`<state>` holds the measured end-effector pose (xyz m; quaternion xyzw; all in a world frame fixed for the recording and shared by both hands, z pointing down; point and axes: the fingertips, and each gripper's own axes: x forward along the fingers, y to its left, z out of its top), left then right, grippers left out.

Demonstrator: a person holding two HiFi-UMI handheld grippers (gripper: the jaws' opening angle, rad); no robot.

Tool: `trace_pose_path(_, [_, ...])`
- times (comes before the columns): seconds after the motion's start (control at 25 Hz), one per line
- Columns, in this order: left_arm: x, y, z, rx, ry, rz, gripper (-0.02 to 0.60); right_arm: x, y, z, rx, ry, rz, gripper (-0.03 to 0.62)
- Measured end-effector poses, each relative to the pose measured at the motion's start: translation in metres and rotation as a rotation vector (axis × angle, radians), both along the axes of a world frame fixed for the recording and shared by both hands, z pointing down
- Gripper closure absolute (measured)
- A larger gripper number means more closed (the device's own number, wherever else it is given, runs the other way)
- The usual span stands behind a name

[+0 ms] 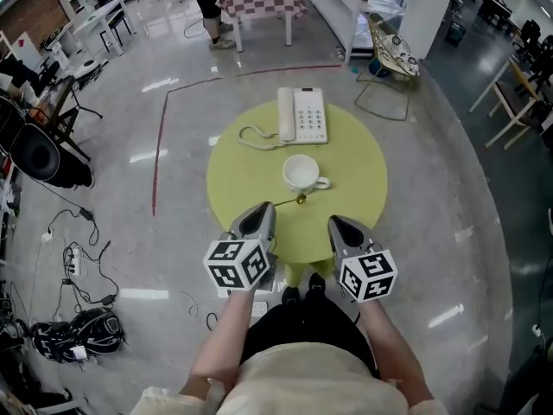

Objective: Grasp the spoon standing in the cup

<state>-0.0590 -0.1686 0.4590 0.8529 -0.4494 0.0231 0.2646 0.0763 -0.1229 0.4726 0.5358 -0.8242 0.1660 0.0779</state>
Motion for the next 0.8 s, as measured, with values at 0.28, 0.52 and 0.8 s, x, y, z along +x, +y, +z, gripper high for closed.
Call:
trace_pose_path(0.28, [0.0005, -0.0028, 0.0063, -0.017, 0.005, -0.001, 0.575, -0.0037, -0.0042, 0.0034, -0.008, -0.003, -0.010, 0.594])
trace_pose_path(0.52, [0.0005, -0.0074, 0.0049, -0.023, -0.001, -0.001, 0.574, -0.0031, -0.0088, 0.0043, -0.017, -0.006, -0.012, 0.594])
trace_pose_path(0.8, [0.0051, -0.0089, 0.0075, -0.026, -0.001, 0.002, 0.575, -0.0032, -0.0099, 0.0073, -0.020, -0.011, -0.018, 0.594])
